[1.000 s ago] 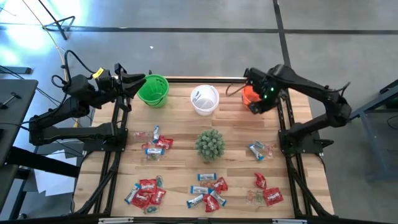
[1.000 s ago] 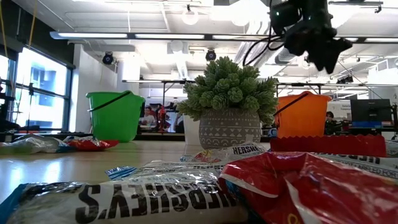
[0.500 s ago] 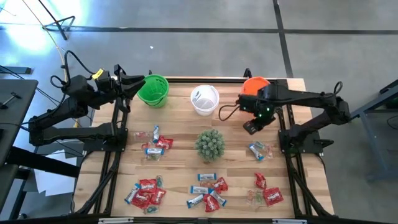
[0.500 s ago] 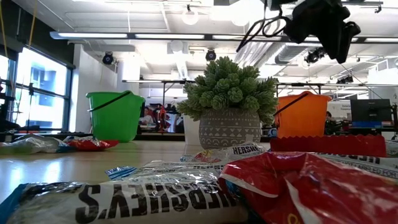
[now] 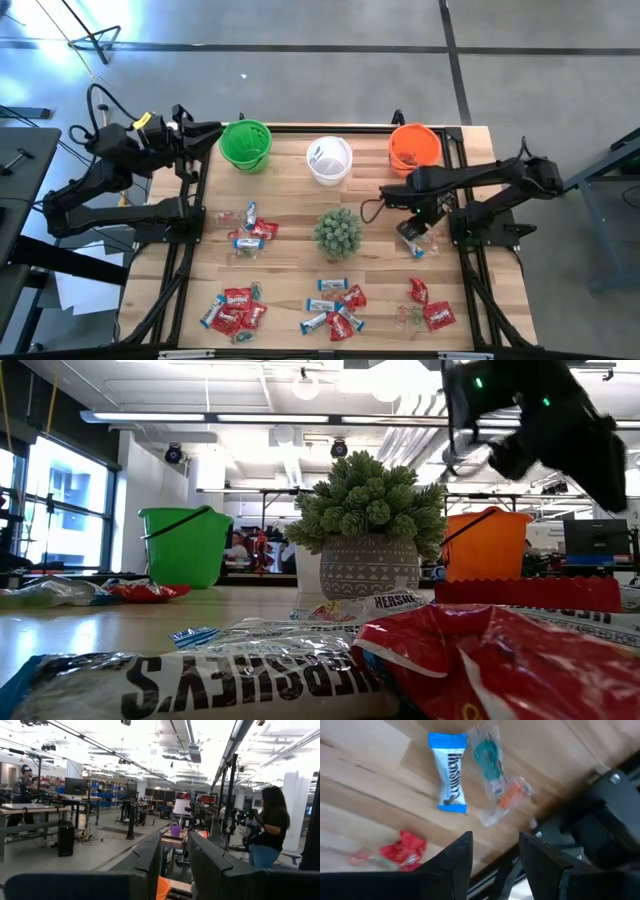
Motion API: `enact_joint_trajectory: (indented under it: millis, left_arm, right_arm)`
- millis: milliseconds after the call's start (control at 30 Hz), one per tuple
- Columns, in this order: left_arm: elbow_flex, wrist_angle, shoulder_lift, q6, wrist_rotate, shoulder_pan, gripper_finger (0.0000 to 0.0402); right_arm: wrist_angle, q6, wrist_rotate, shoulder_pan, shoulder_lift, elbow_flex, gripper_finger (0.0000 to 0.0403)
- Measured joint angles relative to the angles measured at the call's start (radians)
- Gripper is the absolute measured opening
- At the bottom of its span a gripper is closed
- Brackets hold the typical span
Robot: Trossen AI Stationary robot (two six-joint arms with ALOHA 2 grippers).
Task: Sort candy
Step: Put the transparent candy into the orange bucket
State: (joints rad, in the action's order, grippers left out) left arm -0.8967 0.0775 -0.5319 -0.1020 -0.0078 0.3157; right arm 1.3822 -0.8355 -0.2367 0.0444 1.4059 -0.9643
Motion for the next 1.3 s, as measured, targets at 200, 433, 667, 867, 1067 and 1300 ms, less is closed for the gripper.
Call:
enact_joint_trajectory:
  millis: [200,433,667,867,1067,1300]
  left_arm:
    - [0.000,-0.025,0.002,-0.004,0.000,0.000,0.0082]
    - [0.000,-0.035,0.002,-0.028,-0.002,0.000,0.0082]
    - [0.000,-0.073,-0.007,-0.027,-0.005,0.000,0.0082]
    - [0.000,-0.083,-0.025,-0.026,-0.005,0.000,0.0082]
    - [0.000,-0.083,-0.032,-0.025,-0.005,0.000,0.0082]
    - [0.000,-0.083,-0.032,-0.025,-0.005,0.000,0.0082]
  right_arm:
    - [-0.171,0.052,0.000,0.007,-0.002,0.151,0.0154]
    - [-0.367,0.058,0.024,0.008,-0.002,0.268,0.0154]
    - [-0.491,0.042,0.027,0.008,-0.002,0.363,0.0154]
    - [-0.541,0.004,0.024,0.008,-0.006,0.387,0.0149]
    - [-0.550,-0.027,0.011,0.008,-0.005,0.387,0.0083]
    - [-0.550,-0.099,0.008,0.008,-0.004,0.387,0.0020]
